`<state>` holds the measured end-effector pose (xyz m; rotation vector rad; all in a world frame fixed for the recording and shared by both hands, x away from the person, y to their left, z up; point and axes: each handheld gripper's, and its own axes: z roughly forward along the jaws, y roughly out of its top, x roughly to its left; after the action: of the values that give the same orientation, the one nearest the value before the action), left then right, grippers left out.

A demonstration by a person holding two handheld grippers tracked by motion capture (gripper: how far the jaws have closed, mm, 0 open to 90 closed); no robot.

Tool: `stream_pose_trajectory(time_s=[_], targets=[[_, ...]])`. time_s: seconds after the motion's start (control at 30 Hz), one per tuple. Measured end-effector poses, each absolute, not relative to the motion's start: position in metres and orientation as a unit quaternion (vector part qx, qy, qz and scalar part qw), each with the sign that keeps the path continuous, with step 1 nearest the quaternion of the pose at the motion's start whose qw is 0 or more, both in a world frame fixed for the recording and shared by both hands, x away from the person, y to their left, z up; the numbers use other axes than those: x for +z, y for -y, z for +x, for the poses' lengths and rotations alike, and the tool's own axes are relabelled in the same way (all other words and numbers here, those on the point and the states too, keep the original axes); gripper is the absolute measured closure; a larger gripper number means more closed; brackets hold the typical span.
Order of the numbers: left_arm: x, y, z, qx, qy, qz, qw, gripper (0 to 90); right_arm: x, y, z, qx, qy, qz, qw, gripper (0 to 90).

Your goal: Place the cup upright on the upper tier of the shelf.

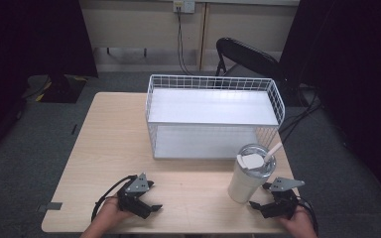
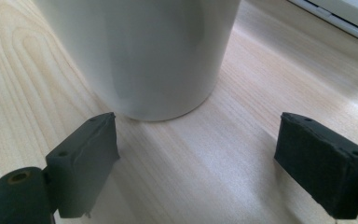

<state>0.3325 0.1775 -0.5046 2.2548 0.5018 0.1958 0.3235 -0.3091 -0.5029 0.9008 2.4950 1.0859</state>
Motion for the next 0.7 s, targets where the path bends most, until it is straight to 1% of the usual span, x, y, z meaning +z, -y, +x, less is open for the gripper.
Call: stream_pose_trajectory(time_s=[0.2,0.37,0.47,0.5,0.53,0.7], targets=[[-0.504,-0.178,0.333,0.078,-0.197,0.892,0.399,13.0,-0.503,0.309,0.323,0.375,-0.862,0.312,0.138,12.2],[-0.504,-0.178,0.333,0.078,-0.197,0.892,0.399,13.0,-0.501,0.309,0.322,0.368,-0.871,0.299,0.126,12.5],[-0.504,-0.178,0.333,0.078,-0.197,0.892,0.399,13.1,-0.497,0.31,0.321,0.366,-0.873,0.302,0.111,15.4],[-0.504,-0.178,0.333,0.078,-0.197,0.892,0.399,13.0,-0.497,0.31,0.321,0.366,-0.873,0.302,0.111,15.4],[-0.504,-0.178,0.333,0.078,-0.197,0.892,0.399,13.0,-0.494,0.312,0.321,0.378,-0.868,0.307,0.1,15.0],[-0.504,-0.178,0.333,0.078,-0.197,0.892,0.399,13.0,-0.488,0.313,0.32,0.394,-0.86,0.308,0.096,14.4]])
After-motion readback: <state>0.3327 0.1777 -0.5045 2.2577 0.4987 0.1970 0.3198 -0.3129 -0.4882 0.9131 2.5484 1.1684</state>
